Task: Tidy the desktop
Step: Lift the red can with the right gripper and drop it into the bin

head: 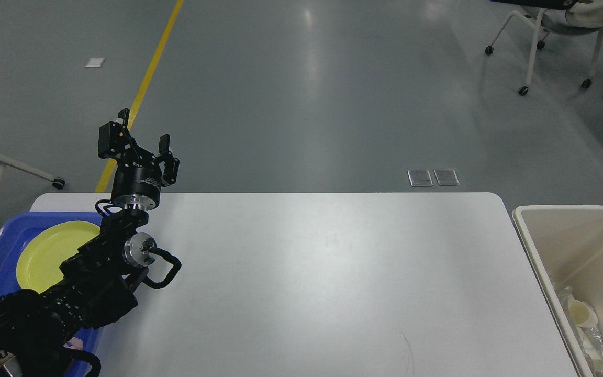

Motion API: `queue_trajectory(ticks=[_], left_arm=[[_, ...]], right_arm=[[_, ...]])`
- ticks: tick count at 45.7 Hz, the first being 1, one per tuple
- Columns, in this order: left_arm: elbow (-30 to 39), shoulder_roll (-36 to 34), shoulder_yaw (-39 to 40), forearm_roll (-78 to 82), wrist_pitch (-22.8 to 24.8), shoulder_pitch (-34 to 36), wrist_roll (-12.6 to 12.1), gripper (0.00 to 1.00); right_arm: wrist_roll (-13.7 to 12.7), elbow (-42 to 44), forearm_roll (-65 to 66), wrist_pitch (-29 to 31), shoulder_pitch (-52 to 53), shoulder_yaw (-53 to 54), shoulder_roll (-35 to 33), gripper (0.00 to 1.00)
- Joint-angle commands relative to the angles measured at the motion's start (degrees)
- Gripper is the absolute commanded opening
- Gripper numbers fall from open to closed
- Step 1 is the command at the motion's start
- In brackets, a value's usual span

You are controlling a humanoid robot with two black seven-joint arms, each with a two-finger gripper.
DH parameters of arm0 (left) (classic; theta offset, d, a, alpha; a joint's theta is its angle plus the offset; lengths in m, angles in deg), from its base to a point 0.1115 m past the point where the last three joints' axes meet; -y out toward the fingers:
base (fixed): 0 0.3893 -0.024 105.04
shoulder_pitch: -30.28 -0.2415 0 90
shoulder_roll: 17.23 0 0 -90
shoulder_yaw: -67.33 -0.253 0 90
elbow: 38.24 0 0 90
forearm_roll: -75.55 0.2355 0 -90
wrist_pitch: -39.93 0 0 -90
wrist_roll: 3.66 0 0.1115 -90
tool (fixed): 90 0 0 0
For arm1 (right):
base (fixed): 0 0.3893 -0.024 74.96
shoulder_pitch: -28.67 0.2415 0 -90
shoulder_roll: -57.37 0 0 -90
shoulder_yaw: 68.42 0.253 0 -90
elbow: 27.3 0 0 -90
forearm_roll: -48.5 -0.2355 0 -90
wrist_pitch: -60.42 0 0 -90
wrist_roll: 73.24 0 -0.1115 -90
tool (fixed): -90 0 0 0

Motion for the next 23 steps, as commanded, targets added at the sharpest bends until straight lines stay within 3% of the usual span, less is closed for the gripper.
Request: queue_trajectory(ticks=[1,9,21,23], left_arm=[[0.0,0.0,0.0,0.0,0.0,0.0,0.0,1.00],[0.0,0.0,0.0,0.0,0.0,0.0,0.0,1.00],[0.0,0.0,0.1,0.0,0.0,0.0,0.0,1.00],[0.0,0.0,0.0,0.0,0.0,0.0,0.0,1.00]], right_arm=[[-0.3,0.9,2.8,0.0,-1.6,-2.7,0.1,0.00],[-0.3,5.8,14.9,0.0,-14.5,-4.4,-1.8,0.00],[-0.1,23.2,32.7,0.0,-43.8,-3.4,-2.0,0.00],[-0.1,26.4,34.9,-3.5,-48.9,-3.1,-1.6,0.00]])
